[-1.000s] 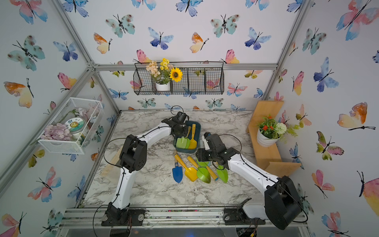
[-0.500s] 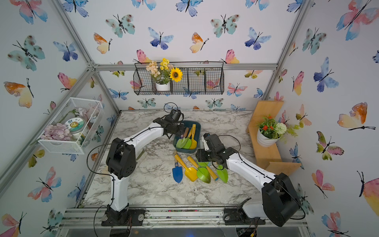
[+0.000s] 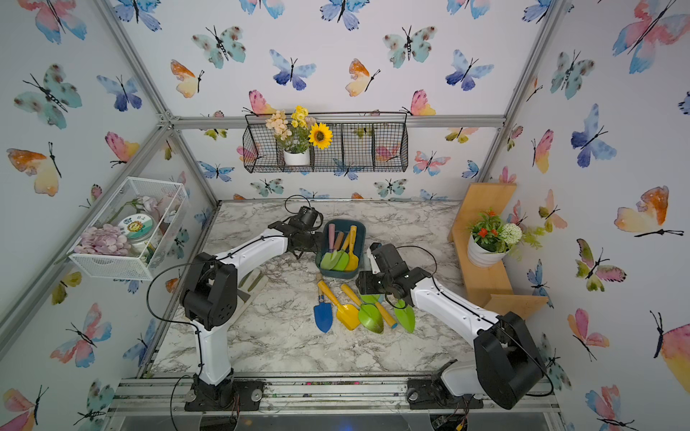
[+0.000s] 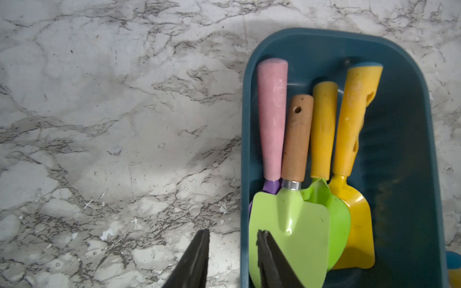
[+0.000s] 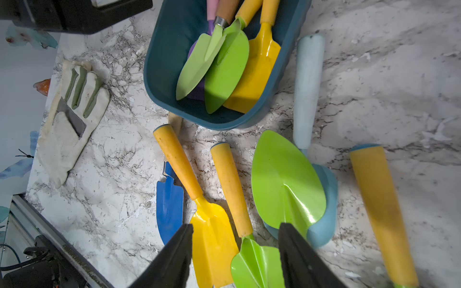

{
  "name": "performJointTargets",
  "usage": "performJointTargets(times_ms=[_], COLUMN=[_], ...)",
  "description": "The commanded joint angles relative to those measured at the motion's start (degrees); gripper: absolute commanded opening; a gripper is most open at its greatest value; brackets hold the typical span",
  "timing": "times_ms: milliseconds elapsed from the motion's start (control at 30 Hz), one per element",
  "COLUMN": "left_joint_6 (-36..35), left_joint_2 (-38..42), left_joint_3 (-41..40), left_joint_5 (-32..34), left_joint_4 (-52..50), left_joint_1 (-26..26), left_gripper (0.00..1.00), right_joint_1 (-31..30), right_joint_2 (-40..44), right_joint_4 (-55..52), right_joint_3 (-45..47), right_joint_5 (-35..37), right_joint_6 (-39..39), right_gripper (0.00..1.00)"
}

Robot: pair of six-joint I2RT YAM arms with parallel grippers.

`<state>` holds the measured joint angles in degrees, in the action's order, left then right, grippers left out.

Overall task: Put the shovel into the storage box
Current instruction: Place the shovel in the storage box.

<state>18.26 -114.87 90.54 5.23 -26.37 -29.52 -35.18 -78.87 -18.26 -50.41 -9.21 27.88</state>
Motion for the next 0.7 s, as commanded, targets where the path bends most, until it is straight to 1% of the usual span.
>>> performJointTargets(times_ms=[0, 233, 400, 667], left_joint_6=[0.35, -0.16, 0.54, 1.3], left_joint_2=[-3.36, -10.15, -14.15, -13.42], left_joint_3=[2.18, 10.18, 14.79, 12.93], left_joint_5=[0.56, 2.01, 4.03, 4.26], left_joint_4=[0.77, -1.4, -3.15, -2.27], left_joint_1=[-0.28, -0.04, 0.45, 1.34], left_gripper=[0.39, 0.39, 0.34, 0.2], right_joint_1=[0.2, 0.2, 0.2, 0.2], right_joint_2=[-0.08, 0.73, 1.26, 0.74], right_joint_4=[0.32, 0.16, -0.44, -0.57], right_joint_3=[-0.67, 0.14, 0.36, -0.33], right_joint_5=[0.58, 0.93, 1.39, 1.55], right_joint_6=[0.33, 0.6, 0.7, 0.74], right_gripper=[0.6, 0.6, 0.6, 0.6])
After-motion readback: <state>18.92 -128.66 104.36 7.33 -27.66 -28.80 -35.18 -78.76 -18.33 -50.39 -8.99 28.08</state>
